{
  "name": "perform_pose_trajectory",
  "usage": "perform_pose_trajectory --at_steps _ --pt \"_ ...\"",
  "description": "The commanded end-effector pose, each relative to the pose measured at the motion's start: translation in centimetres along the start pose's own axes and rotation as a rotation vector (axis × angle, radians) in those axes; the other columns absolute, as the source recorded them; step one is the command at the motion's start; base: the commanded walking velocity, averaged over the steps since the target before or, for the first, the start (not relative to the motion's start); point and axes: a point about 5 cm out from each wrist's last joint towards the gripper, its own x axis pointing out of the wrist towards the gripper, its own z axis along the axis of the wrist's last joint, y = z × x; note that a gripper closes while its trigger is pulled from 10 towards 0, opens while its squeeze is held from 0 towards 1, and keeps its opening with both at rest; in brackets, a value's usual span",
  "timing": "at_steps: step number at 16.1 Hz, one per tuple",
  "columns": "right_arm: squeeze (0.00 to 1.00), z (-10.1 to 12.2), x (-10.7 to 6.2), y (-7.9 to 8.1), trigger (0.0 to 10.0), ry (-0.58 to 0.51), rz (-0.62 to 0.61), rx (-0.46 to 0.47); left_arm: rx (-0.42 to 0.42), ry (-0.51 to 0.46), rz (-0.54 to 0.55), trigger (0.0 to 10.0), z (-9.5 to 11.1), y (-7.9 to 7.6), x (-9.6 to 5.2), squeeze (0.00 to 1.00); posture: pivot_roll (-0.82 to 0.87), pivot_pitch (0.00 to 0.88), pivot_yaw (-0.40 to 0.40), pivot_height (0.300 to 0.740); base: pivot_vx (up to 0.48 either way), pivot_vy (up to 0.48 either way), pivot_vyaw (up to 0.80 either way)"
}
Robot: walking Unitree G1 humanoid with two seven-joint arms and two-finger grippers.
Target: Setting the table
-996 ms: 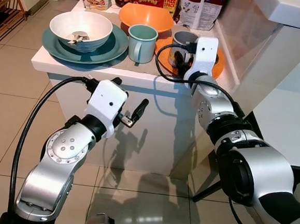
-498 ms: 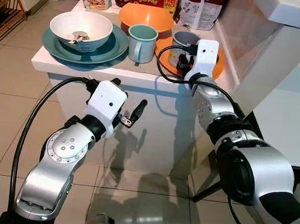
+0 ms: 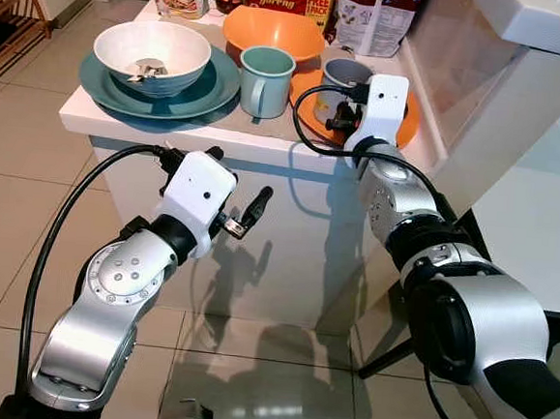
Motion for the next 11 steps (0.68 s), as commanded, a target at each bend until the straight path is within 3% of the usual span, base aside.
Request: perform_pose_trajectory --at_steps 1,7,11 --pt "0.0 0.5 0.1 -0.1 0.0 -0.028 -0.01 -0.004 0.012 -0.011 0.004 10.0 0.2 0.1 0.2 0.0 0.2 0.033 -0.119 0.74 0.0 0.0 0.0" --pt "0.0 0.2 -0.7 0.0 0.0 -0.176 -0.021 -0.129 0.013 -0.037 0.037 10.0 0.5 0.3 0.4 0.0 0.2 0.02 -0.123 0.74 0.0 0.0 0.0" --pt "0.0 2.0 -2.5 0.0 0.0 -0.49 0.048 -0.175 -0.012 -0.072 0.102 10.0 0.8 0.4 0.4 0.0 0.19 0.02 -0.128 0.74 0.0 0.0 0.0"
